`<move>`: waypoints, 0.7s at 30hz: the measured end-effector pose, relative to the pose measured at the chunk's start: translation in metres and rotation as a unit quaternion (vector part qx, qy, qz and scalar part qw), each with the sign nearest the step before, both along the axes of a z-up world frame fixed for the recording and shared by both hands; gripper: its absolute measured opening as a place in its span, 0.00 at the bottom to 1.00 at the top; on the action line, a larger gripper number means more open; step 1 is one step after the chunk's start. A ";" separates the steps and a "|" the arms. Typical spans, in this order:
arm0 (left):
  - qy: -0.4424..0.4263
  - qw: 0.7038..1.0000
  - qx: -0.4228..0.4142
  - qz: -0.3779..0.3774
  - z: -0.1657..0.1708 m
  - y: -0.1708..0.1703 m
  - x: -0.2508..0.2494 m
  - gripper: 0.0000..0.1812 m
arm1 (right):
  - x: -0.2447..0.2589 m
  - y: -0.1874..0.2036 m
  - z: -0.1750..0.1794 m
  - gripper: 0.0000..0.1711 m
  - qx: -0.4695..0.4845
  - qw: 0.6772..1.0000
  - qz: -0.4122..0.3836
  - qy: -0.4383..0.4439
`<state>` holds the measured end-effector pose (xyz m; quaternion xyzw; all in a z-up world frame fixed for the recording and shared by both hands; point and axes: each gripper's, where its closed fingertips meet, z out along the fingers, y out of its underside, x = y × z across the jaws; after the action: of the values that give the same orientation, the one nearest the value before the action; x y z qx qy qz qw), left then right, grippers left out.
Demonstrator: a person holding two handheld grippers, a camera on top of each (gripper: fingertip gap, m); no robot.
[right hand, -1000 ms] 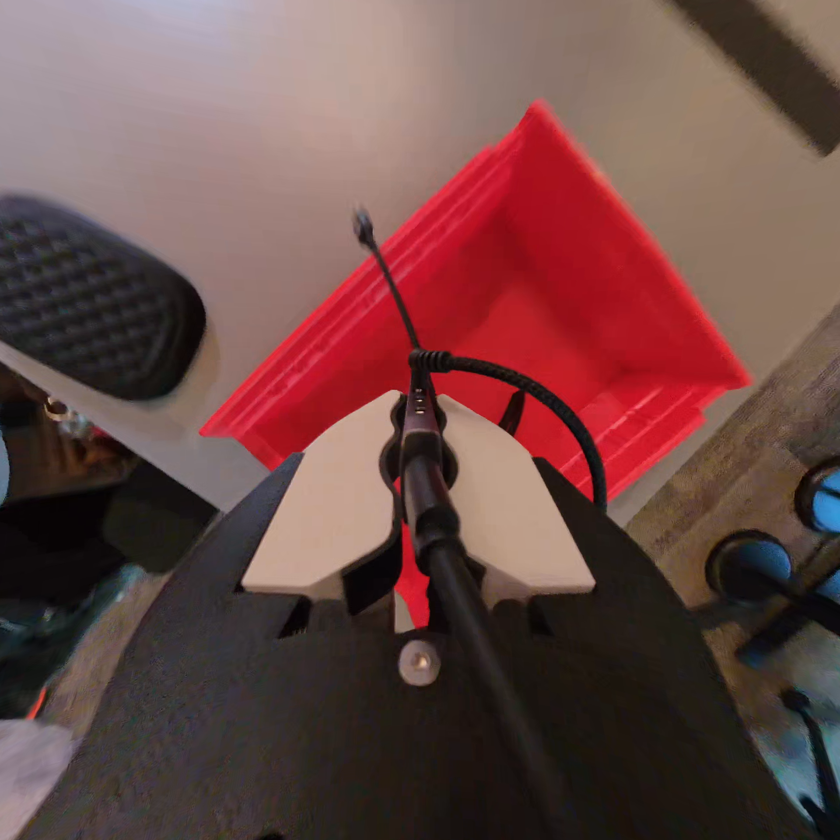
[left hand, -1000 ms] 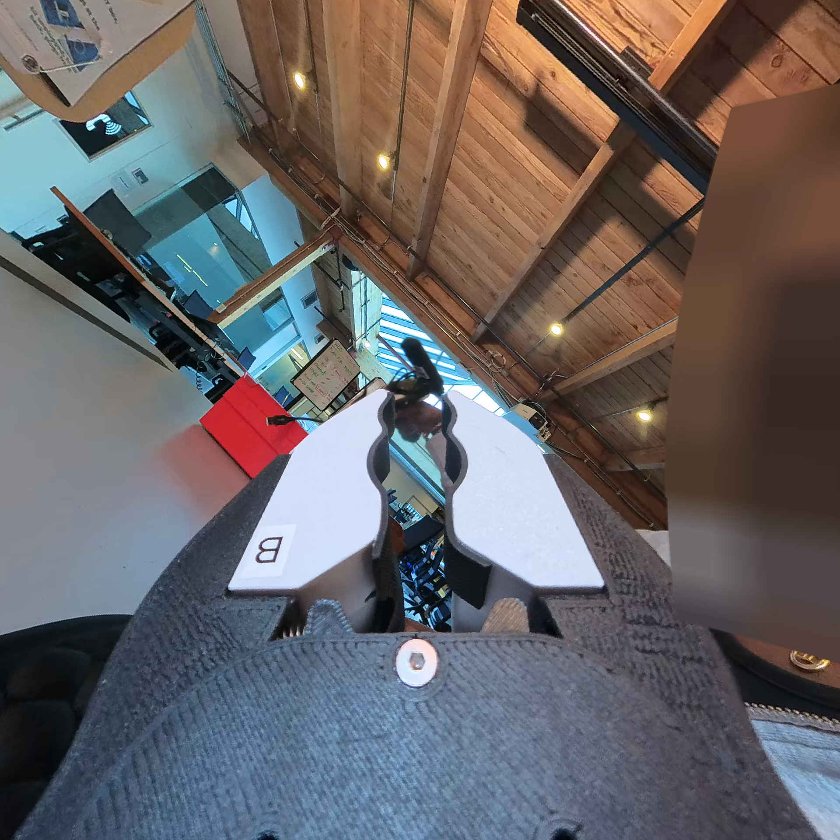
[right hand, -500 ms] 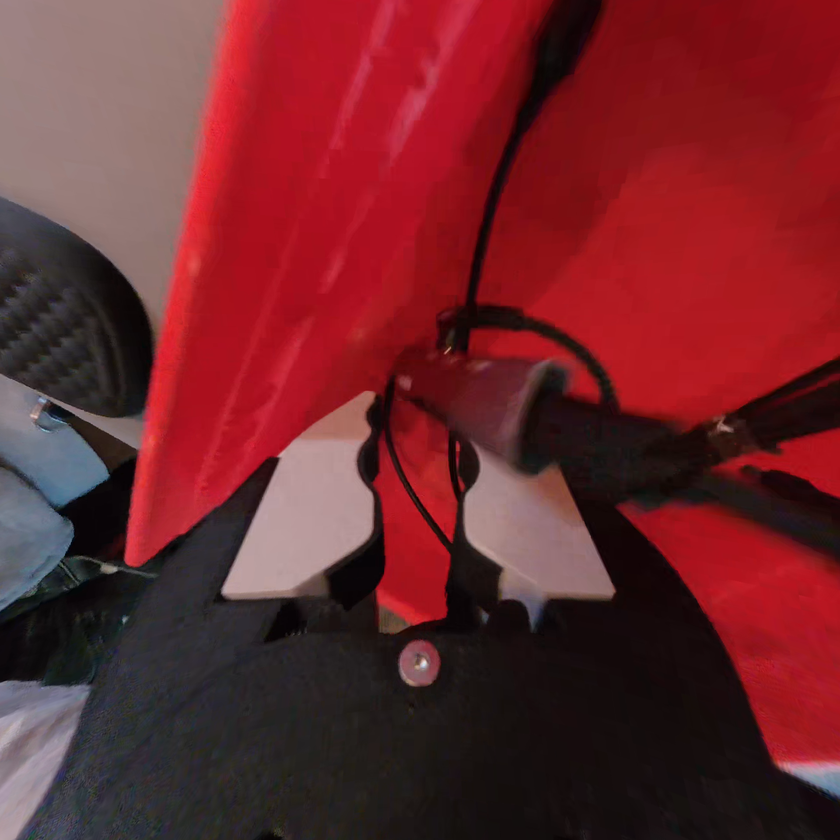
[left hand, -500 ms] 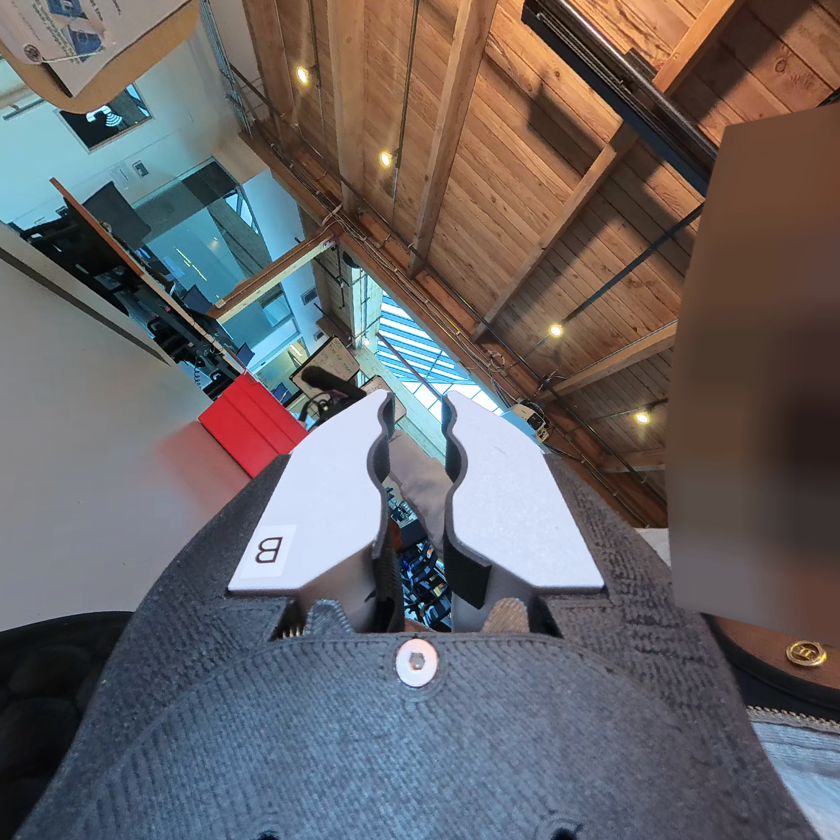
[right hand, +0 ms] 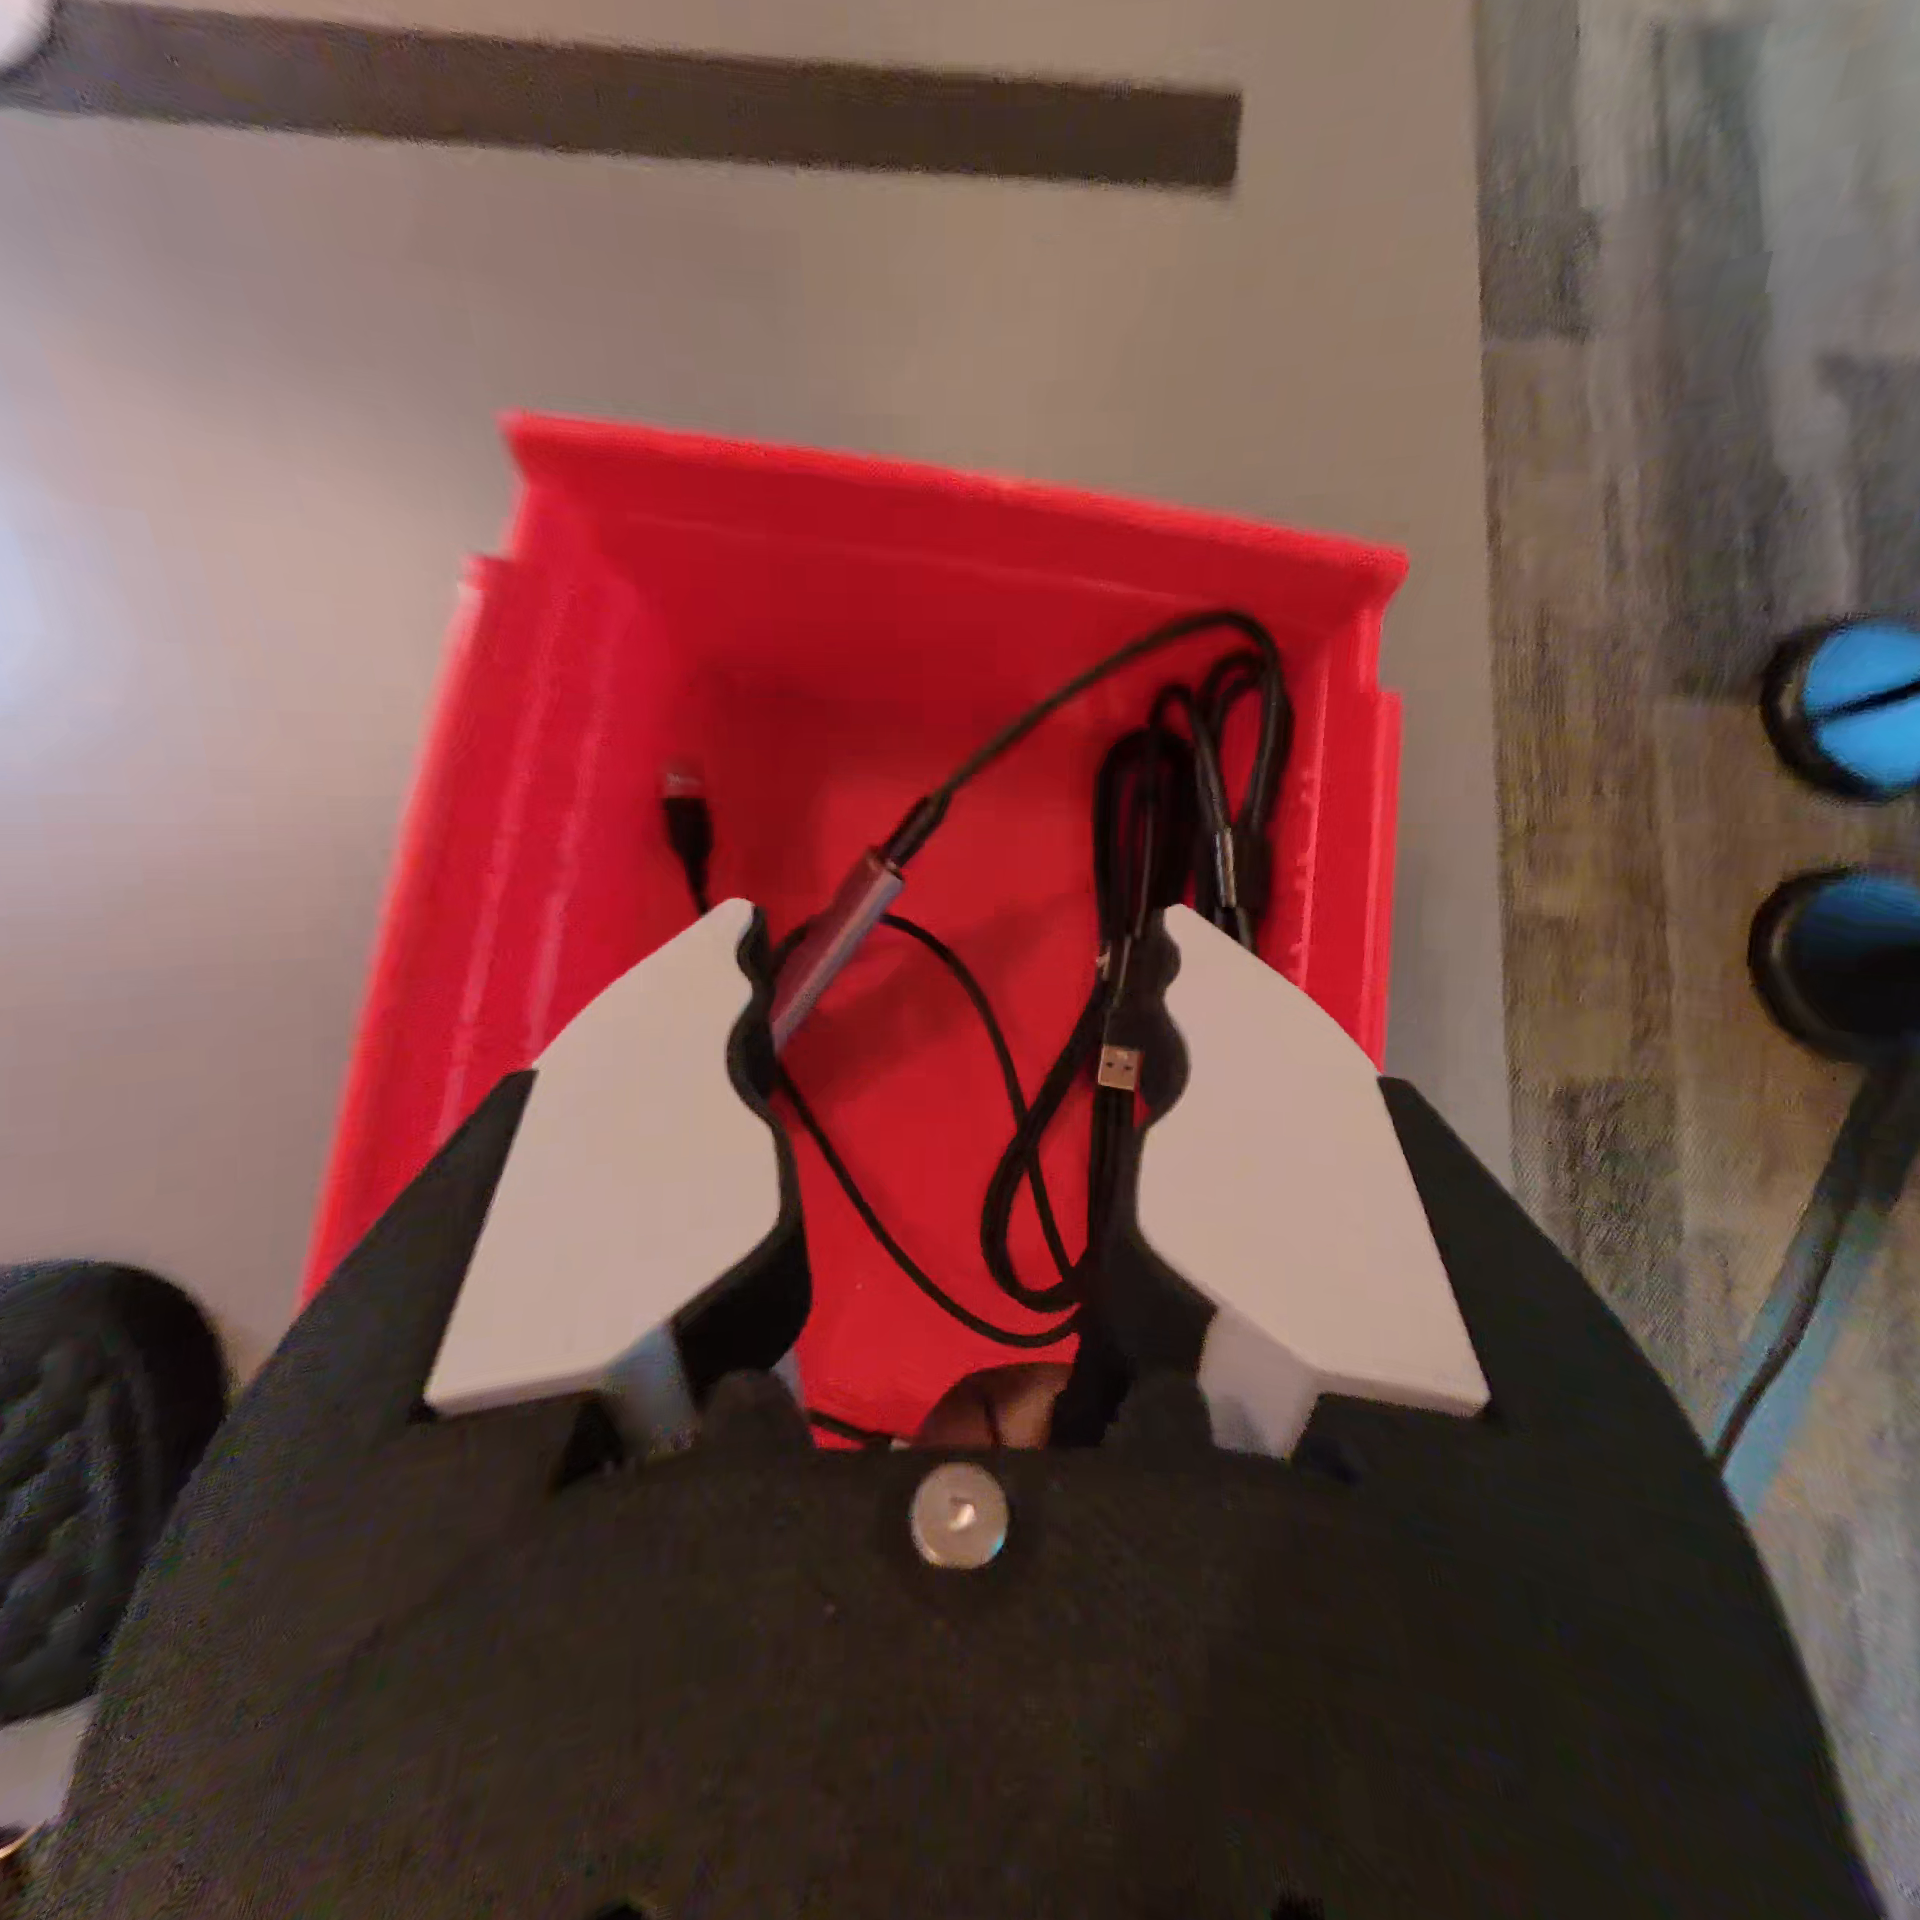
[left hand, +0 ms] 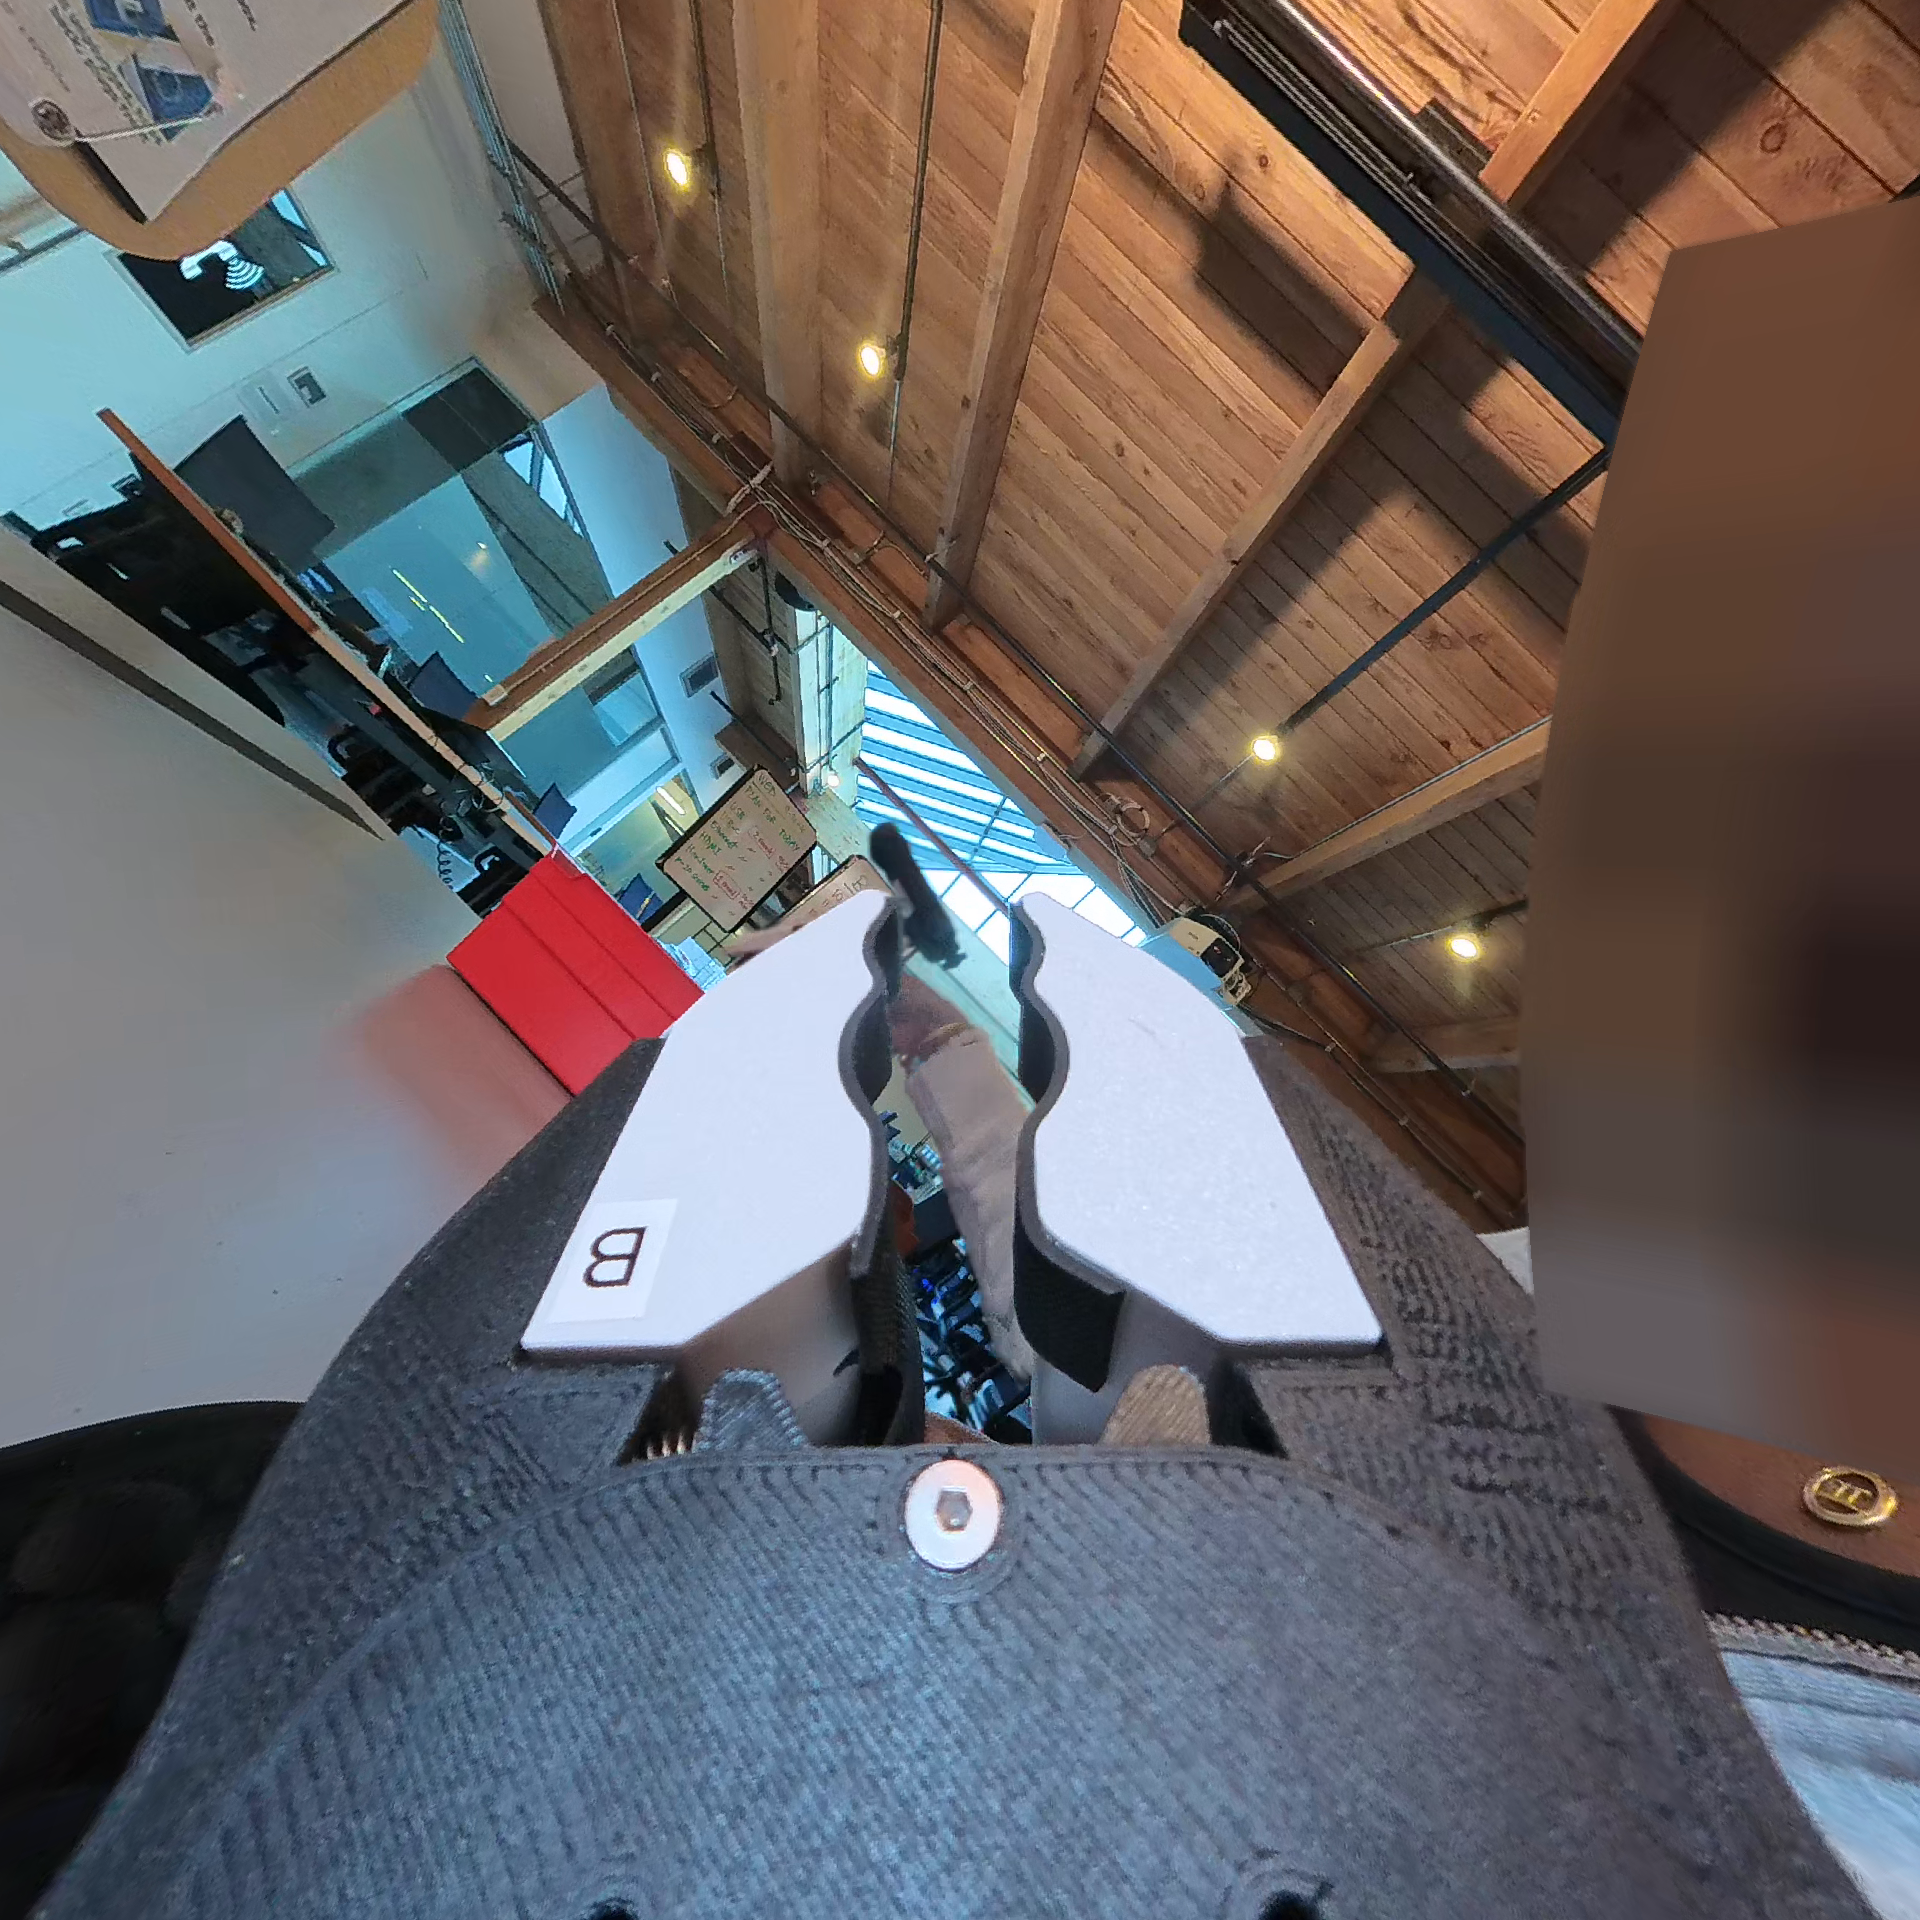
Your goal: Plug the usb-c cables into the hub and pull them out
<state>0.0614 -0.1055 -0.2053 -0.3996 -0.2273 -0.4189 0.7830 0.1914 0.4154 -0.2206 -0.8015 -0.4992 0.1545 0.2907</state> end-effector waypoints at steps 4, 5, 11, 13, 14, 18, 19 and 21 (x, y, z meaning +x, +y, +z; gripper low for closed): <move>0.002 1.000 -0.003 0.000 0.000 -0.001 0.001 0.11 | 0.005 -0.008 -0.076 0.44 -0.062 0.997 -0.013 -0.041; 0.003 1.000 -0.005 0.000 -0.001 -0.001 0.001 0.11 | 0.005 -0.014 -0.094 0.42 -0.062 0.996 -0.005 -0.062; 0.065 0.997 -0.032 -0.020 0.002 0.003 0.019 0.12 | 0.003 -0.017 -0.080 0.38 0.100 0.992 -0.003 -0.078; 0.129 0.989 -0.064 -0.021 0.005 0.003 0.032 0.14 | 0.007 -0.017 -0.035 0.38 0.181 0.982 -0.040 -0.037; 0.160 0.984 -0.075 -0.016 0.009 0.001 0.036 0.15 | 0.011 -0.022 -0.008 0.37 0.214 0.974 -0.067 0.000; 0.215 0.975 -0.042 0.021 0.053 -0.030 0.036 0.17 | 0.004 -0.107 0.076 0.31 0.203 0.943 -0.065 0.256; 0.228 0.972 -0.044 0.035 0.062 -0.039 0.033 0.18 | -0.007 -0.144 0.087 0.31 0.171 0.929 -0.017 0.327; 0.266 0.960 -0.064 0.054 0.075 -0.056 0.027 0.21 | -0.027 -0.219 0.087 0.33 0.092 0.900 0.088 0.416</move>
<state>0.0884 -0.1613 -0.1303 -0.5332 -0.0588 -0.2387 0.8095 0.1647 0.1962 -0.1335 -0.5864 -0.4135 0.4523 0.5297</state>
